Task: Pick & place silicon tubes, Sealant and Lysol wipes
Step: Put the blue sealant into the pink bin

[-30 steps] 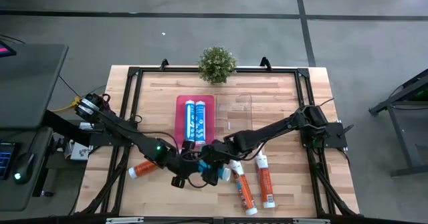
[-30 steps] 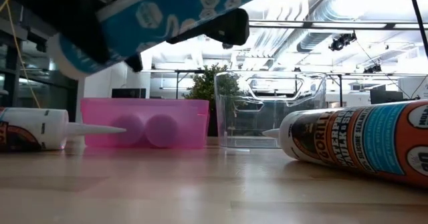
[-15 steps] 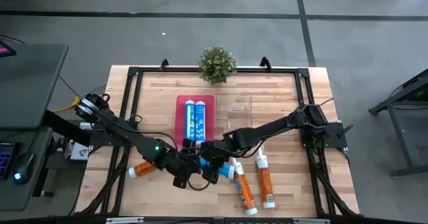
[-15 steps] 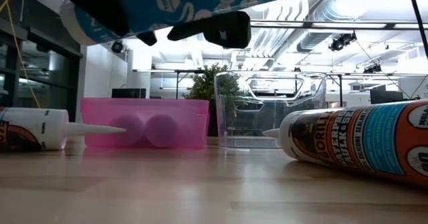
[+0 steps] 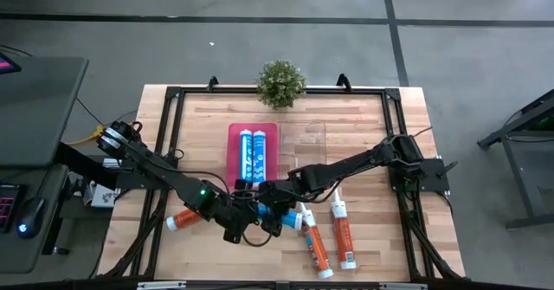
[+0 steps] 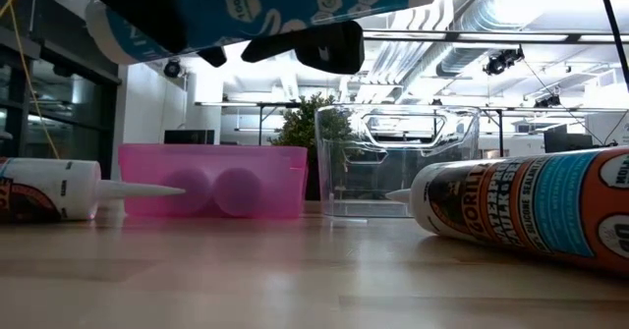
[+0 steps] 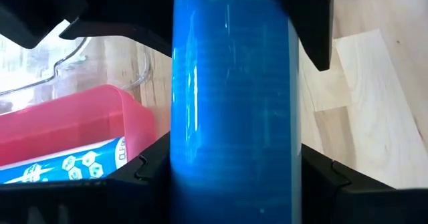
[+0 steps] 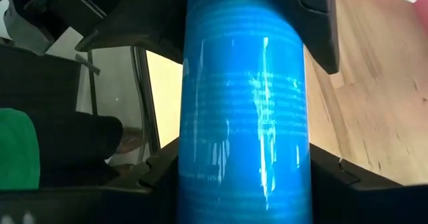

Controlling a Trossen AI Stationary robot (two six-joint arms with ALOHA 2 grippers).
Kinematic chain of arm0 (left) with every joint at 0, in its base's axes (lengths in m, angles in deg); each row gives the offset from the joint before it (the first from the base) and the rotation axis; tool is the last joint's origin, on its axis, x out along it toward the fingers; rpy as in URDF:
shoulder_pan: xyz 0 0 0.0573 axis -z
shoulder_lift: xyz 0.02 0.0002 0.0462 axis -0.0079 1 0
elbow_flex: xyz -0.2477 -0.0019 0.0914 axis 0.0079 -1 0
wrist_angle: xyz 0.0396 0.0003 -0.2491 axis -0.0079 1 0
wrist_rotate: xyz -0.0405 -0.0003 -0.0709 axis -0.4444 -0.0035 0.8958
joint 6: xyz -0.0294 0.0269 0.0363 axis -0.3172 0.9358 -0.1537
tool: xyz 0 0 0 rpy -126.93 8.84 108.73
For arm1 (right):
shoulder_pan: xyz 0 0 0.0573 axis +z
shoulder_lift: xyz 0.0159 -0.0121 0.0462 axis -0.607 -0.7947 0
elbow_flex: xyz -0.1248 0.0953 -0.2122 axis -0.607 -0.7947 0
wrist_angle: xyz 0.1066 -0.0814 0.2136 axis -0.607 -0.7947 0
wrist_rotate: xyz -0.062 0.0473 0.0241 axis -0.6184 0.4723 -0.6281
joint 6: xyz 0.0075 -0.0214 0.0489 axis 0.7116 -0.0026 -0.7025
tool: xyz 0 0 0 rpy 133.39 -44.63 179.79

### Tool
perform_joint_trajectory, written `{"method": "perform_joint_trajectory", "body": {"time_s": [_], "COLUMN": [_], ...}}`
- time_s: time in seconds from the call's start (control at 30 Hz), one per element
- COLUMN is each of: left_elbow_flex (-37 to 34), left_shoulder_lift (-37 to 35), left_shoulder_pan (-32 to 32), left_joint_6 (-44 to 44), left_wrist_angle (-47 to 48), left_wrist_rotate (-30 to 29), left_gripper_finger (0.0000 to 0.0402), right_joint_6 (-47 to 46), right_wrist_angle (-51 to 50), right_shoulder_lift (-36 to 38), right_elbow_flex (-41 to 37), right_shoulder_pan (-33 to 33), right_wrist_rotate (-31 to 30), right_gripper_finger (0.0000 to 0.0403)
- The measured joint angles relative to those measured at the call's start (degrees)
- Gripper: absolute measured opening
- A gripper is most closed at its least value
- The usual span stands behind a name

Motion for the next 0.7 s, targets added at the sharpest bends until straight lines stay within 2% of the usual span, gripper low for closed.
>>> {"method": "perform_joint_trajectory", "body": {"time_s": [0.4,0.47,0.6,0.7], "left_elbow_flex": [0.0,0.0,0.1,0.1], "left_shoulder_lift": [-0.1,-0.1,-0.2,-0.2], "left_shoulder_pan": [-0.2,-0.2,-0.3,-0.3], "left_joint_6": [0.8,0.8,0.8,0.8], "left_wrist_angle": [0.3,0.4,0.4,0.4], "left_wrist_rotate": [3.0,3.0,2.9,3.1], "left_gripper_finger": [0.0193,0.0224,0.0335,0.0384], "right_joint_6": [-0.4,-0.2,0.0,0.0], "right_wrist_angle": [0.0,0.1,0.1,0.0], "right_shoulder_lift": [-0.1,-0.1,-0.1,-0.1], "right_elbow_flex": [0.0,0.0,0.0,0.0], "right_shoulder_pan": [0.0,0.0,0.0,0.0], "right_wrist_rotate": [-0.4,-0.4,-0.7,-0.6], "right_gripper_finger": [0.0205,0.0205,0.0204,0.0204]}}
